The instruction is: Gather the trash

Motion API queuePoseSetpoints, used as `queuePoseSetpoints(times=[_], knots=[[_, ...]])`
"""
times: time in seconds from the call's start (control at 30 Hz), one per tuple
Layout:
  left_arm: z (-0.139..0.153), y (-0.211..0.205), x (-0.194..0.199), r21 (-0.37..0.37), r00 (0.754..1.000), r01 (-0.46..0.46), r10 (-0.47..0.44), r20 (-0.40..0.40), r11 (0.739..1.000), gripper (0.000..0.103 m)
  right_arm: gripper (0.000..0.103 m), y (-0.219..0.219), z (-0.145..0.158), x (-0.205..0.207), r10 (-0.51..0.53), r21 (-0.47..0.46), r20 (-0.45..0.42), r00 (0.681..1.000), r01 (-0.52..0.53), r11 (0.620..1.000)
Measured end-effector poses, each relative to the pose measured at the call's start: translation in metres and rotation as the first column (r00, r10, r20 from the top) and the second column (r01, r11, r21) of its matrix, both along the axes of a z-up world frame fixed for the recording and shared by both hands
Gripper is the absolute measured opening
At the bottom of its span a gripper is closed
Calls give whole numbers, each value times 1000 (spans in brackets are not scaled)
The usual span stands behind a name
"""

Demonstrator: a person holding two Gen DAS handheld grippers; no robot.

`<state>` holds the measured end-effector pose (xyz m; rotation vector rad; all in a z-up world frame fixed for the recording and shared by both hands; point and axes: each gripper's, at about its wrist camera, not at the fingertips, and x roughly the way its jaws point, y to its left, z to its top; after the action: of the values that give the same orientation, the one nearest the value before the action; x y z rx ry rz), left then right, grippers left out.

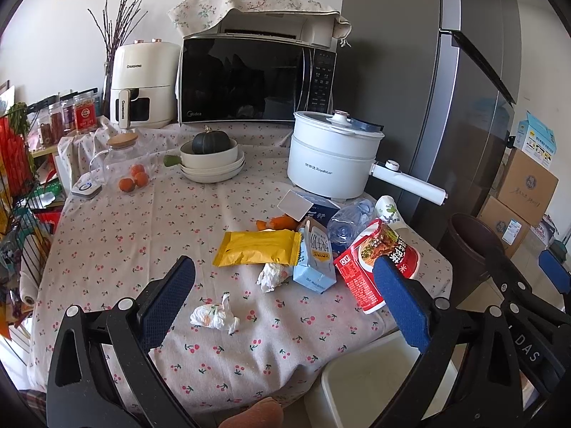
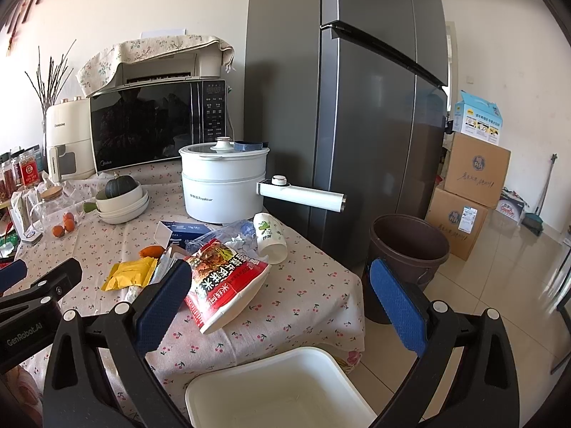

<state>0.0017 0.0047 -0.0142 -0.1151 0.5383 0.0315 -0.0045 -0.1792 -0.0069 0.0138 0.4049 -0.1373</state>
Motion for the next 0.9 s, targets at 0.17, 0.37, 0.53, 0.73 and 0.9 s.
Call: queuePoseSetpoints(times=[0.17,0.37,0.53,0.73,0.9], knots=[[-1,1,0,0,1000,0,0,-2,1000,96,97,0,-1,0,0,1,-4,1000,0,1000],[-5,2,-2,-2,1000,-2,2,-11,1000,96,97,0,-1,0,-1,1,-4,1000,1,1000],[-3,1,2,-4,1000,-6,6,-23,1000,96,97,1,-1,2,0,2,-12,1000,0,1000],[0,2,3,-13,999,-8,7,-34,1000,96,97,-4,-2,7,15,44,-45,999,-13,999],[15,10,12,-24,1000,-15,14,-22,1000,96,97,-10,7,22,59,119,-101,993,-47,992]])
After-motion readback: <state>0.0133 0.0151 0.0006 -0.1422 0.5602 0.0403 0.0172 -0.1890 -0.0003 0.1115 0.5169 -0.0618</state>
